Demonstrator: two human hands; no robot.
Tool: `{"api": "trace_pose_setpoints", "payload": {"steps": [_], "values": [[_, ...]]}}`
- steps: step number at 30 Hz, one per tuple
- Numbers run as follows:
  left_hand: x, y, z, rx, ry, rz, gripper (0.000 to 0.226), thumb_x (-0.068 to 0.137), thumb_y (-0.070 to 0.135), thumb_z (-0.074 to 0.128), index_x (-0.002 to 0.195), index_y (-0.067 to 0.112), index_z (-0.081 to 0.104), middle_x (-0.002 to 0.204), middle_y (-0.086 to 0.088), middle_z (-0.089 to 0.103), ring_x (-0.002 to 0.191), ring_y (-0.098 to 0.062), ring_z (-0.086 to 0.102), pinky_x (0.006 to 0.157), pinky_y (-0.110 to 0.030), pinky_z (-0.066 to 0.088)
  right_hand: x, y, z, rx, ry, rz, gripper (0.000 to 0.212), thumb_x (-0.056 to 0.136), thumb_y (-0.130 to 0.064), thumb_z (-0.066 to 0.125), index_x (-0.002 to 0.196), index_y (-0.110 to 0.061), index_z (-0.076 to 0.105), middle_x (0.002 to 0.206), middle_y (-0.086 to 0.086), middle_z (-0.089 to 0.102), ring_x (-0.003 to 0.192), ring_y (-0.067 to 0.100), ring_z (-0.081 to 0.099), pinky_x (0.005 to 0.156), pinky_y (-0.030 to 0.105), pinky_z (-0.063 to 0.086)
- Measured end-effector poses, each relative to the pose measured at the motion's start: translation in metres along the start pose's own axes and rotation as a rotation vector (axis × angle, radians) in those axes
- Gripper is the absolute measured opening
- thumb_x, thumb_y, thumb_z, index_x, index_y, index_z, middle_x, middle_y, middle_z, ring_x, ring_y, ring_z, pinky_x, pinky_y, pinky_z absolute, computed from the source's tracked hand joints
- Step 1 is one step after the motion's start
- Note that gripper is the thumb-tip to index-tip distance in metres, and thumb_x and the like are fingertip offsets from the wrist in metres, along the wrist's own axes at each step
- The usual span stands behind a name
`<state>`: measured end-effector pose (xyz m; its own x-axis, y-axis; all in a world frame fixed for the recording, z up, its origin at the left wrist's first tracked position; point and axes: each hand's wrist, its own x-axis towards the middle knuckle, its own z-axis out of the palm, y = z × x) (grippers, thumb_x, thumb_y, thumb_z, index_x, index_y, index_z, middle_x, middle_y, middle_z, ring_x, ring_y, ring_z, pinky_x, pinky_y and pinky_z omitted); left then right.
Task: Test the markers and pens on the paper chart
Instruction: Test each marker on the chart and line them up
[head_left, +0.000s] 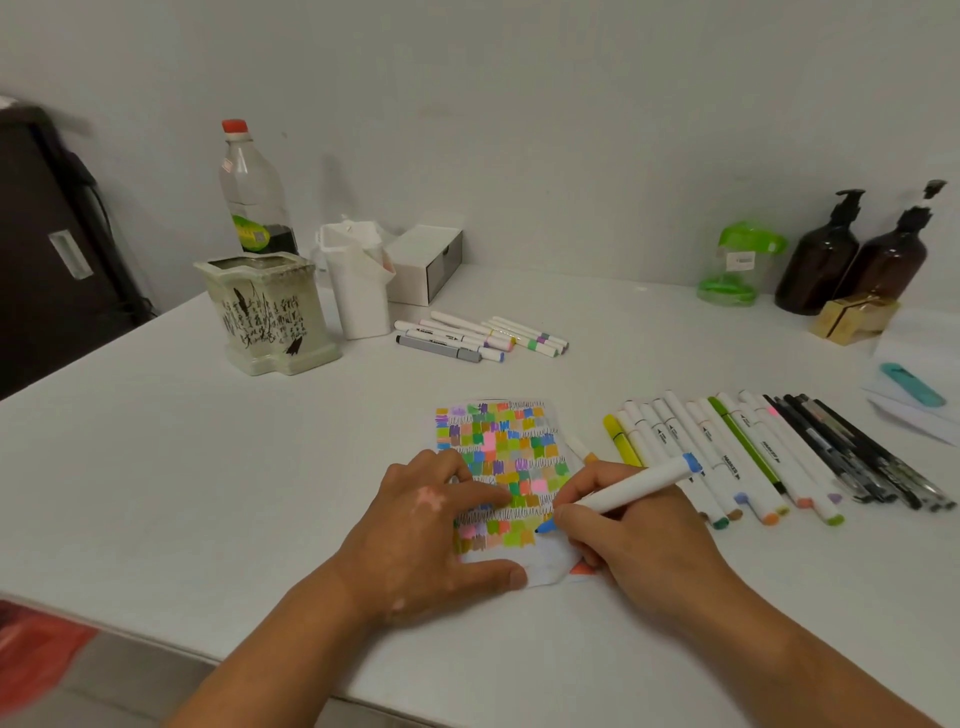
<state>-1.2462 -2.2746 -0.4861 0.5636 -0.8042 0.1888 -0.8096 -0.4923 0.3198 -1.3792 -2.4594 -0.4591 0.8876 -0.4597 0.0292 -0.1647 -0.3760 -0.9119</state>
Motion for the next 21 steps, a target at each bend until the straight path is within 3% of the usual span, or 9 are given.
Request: {"api": "trace_pose_setpoints", "payload": {"steps": [3,7,11,21], "values": [[0.0001,0.0001,-0.0002,-0.001,-0.009,0.0,0.084,0.063,0.095,0.044,0.134,0.05,0.051,0.112,0.023,0.039,0.109,-0.001,0.035,0.094,-0.022,0.033,0.0005,0.0004,0.001,-0.008,-0.005,0.0,0.019,0.082,-0.016,0.077,0.073,-0.031,0.073,0.06,-0.009,0.067,0.055,0.004,0.064,0.049,0.02,0.053],[0.0001,0.0003,-0.0006,0.006,-0.017,-0.003,0.086,0.063,0.096,0.042,0.135,0.05,0.05,0.112,0.022,0.04,0.109,-0.002,0.037,0.095,-0.024,0.035,0.0011,0.0002,0.0,-0.079,-0.039,-0.002,0.014,0.078,-0.015,0.075,0.073,-0.028,0.073,0.07,-0.004,0.069,0.065,0.012,0.067,0.056,0.032,0.062],[-0.0001,0.0009,-0.0008,0.007,-0.019,-0.005,0.085,0.064,0.095,0.044,0.136,0.05,0.049,0.114,0.022,0.041,0.11,-0.002,0.036,0.096,-0.024,0.034,0.0011,0.0023,-0.0004,-0.08,0.004,-0.012,0.015,0.081,-0.019,0.076,0.075,-0.033,0.072,0.069,-0.008,0.069,0.063,0.007,0.067,0.052,0.026,0.059],[-0.0006,0.0034,-0.0032,0.007,-0.039,-0.019,0.084,0.065,0.093,0.045,0.137,0.05,0.049,0.117,0.021,0.043,0.11,-0.001,0.037,0.098,-0.025,0.037,0.0009,0.0003,-0.0003,-0.088,-0.015,0.022,0.015,0.08,-0.018,0.075,0.073,-0.03,0.071,0.07,-0.004,0.07,0.07,0.016,0.07,0.061,0.045,0.063]]}}
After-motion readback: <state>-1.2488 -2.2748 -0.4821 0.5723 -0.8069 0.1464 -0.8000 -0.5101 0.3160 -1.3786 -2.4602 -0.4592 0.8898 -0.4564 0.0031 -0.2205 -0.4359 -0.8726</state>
